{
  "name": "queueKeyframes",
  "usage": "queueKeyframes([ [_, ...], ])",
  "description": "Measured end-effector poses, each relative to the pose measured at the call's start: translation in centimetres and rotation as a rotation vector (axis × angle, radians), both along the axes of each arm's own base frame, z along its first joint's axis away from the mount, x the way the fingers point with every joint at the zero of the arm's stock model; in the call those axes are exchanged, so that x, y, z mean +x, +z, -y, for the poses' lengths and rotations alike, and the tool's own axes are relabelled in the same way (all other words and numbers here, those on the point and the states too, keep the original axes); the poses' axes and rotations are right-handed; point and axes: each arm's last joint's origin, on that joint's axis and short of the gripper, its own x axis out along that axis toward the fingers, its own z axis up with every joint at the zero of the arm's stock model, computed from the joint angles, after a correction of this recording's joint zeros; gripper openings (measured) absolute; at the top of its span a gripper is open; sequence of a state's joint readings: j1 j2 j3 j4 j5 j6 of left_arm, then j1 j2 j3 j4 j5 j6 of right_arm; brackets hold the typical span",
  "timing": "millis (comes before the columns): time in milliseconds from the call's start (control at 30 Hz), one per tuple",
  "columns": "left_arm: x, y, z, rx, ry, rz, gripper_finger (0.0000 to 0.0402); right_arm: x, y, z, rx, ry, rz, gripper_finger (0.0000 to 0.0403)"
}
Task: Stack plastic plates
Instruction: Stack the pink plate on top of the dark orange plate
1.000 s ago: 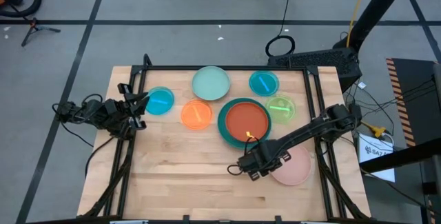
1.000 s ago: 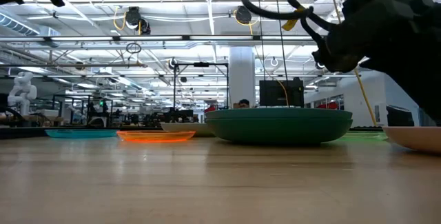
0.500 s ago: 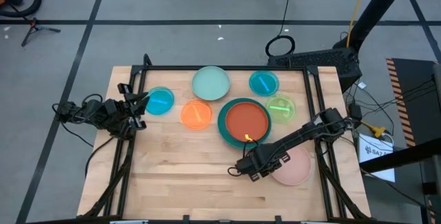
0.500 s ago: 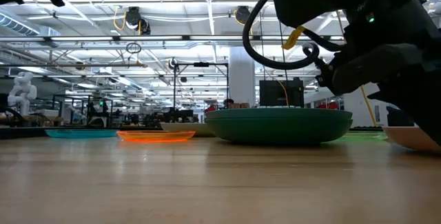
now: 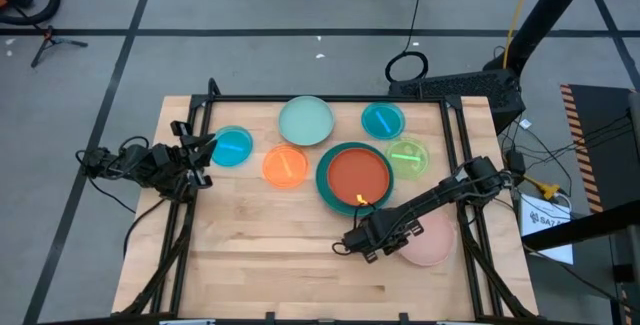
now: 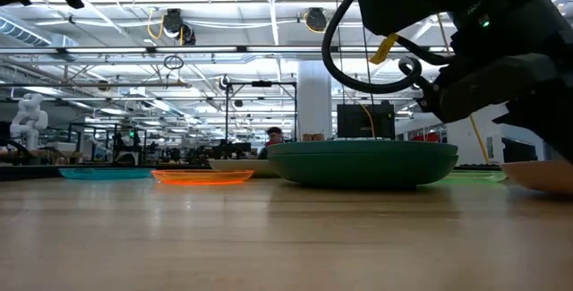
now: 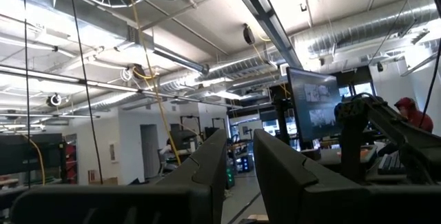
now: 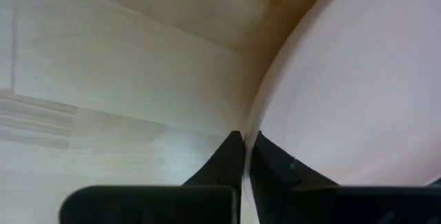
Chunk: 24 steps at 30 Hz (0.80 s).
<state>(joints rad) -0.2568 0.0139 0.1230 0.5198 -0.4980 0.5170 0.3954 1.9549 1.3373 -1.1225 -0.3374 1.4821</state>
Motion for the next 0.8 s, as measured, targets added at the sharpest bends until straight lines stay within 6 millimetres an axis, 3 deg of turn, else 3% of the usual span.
queueKeyframes([
  [167, 0.0, 0.0, 0.0, 0.0, 0.0, 0.0, 0.0081, -0.3, 0.7, 0.1, 0.011, 0.003, 0.001, 0.0016],
  [567, 0.0, 0.0, 0.0, 0.0, 0.0, 0.0, 0.0081, -2.8, 5.1, 1.2, -0.026, 0.002, -0.045, 0.0006],
  [800, 0.0, 0.0, 0.0, 0.0, 0.0, 0.0, 0.0081, -3.5, 6.9, 1.7, -0.047, 0.011, 0.022, 0.0006],
])
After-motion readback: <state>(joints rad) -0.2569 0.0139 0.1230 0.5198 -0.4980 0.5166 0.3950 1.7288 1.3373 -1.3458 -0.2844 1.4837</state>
